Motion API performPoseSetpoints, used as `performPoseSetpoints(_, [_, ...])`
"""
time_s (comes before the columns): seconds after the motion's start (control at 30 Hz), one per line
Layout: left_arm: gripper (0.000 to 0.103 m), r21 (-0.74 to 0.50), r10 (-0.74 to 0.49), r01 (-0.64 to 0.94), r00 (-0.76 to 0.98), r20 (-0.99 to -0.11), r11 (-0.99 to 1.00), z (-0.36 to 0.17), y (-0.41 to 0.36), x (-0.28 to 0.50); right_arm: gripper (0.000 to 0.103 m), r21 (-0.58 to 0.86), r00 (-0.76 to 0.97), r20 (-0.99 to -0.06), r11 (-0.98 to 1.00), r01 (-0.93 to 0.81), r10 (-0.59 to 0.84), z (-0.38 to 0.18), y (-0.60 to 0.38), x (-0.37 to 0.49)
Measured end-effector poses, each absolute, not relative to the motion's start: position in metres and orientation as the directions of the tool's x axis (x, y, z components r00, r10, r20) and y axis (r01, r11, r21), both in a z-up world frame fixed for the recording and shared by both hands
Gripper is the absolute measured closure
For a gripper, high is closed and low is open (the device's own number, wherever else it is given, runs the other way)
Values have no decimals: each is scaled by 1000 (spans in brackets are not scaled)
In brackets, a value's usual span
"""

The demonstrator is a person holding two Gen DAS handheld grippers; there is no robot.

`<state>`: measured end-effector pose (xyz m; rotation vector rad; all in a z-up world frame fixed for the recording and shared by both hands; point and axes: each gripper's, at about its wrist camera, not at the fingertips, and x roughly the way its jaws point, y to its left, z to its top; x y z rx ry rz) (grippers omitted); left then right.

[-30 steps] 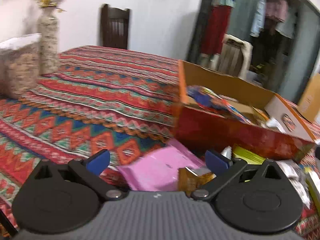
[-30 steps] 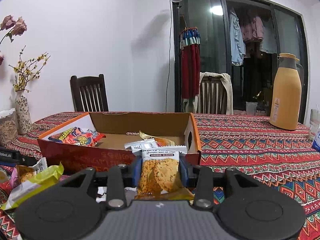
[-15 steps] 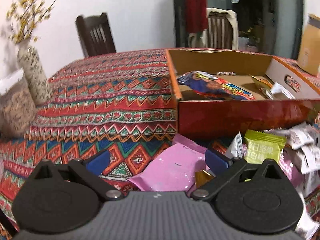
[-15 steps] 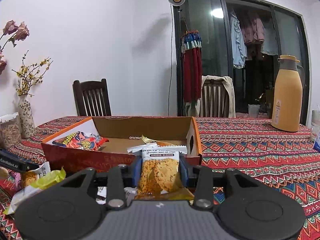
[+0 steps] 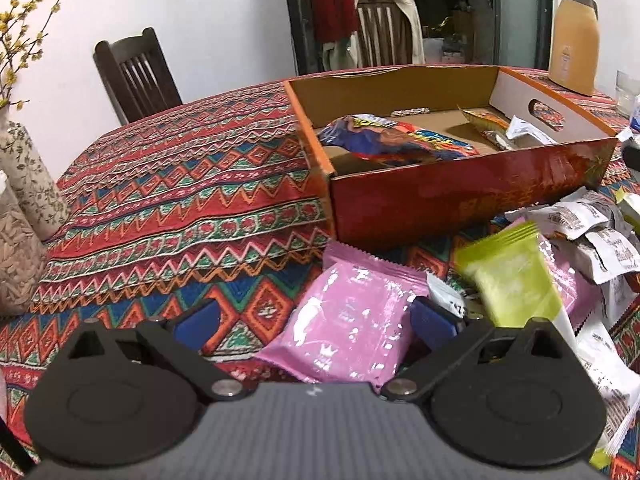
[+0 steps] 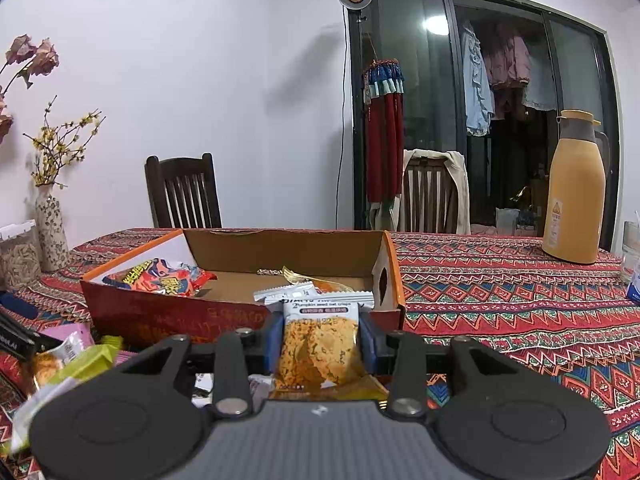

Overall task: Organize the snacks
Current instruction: 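Grasp the pink packet with the left tool, then lower the cookie packet into the box with the right tool while the left tool carries the pink packet over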

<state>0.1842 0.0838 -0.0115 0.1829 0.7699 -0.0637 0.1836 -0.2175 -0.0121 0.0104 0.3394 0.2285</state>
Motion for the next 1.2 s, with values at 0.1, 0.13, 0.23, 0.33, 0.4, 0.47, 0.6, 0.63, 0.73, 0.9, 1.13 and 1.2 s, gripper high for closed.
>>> performPoseSetpoints(0.1, [0, 169, 39, 116, 705, -708, 979, -19, 79, 194, 65, 47, 916, -332, 974, -223, 226, -13, -217, 184])
performPoseSetpoints(0.13, [0, 175, 46, 116, 695, -717, 978, -23, 78, 199, 65, 46, 915, -333, 974, -224, 226, -13, -217, 184])
performPoseSetpoints(0.23, [15, 148, 18, 125, 703, -711, 981, -23, 78, 200, 65, 46, 914, -335, 973, -225, 228, -13, -217, 184])
performPoseSetpoints(0.33, [40, 116, -15, 136, 709, -705, 984, -21, 74, 195, 65, 45, 913, -336, 973, -228, 229, -13, -216, 184])
performPoseSetpoints(0.4, [41, 144, 14, 117, 729, -684, 983, -23, 65, 189, 65, 41, 911, -339, 972, -233, 233, -13, -215, 184])
performPoseSetpoints(0.47, [41, 160, 37, 96, 739, -673, 983, -23, 60, 185, 65, 35, 909, -340, 970, -242, 240, -14, -213, 184])
performPoseSetpoints(0.6, [41, 175, 72, 59, 751, -657, 983, -21, 56, 178, 65, 34, 908, -339, 968, -250, 246, -14, -212, 183])
performPoseSetpoints(0.63, [41, 174, 75, 53, 754, -653, 983, -20, 57, 175, 65, 35, 909, -336, 968, -250, 247, -14, -213, 183])
performPoseSetpoints(0.73, [41, 155, 82, 22, 771, -631, 988, -13, 63, 168, 65, 37, 910, -330, 966, -254, 252, -14, -213, 182])
performPoseSetpoints(0.9, [42, 101, 98, -47, 803, -587, 994, 3, 75, 156, 65, 39, 909, -324, 964, -264, 262, -13, -212, 181])
performPoseSetpoints(1.13, [42, 35, 76, -67, 835, -545, 997, 15, 70, 139, 65, 35, 912, -300, 959, -282, 279, -12, -212, 178])
performPoseSetpoints(1.2, [42, 17, 64, -65, 842, -535, 998, 17, 66, 136, 65, 36, 916, -289, 960, -279, 277, -11, -212, 177])
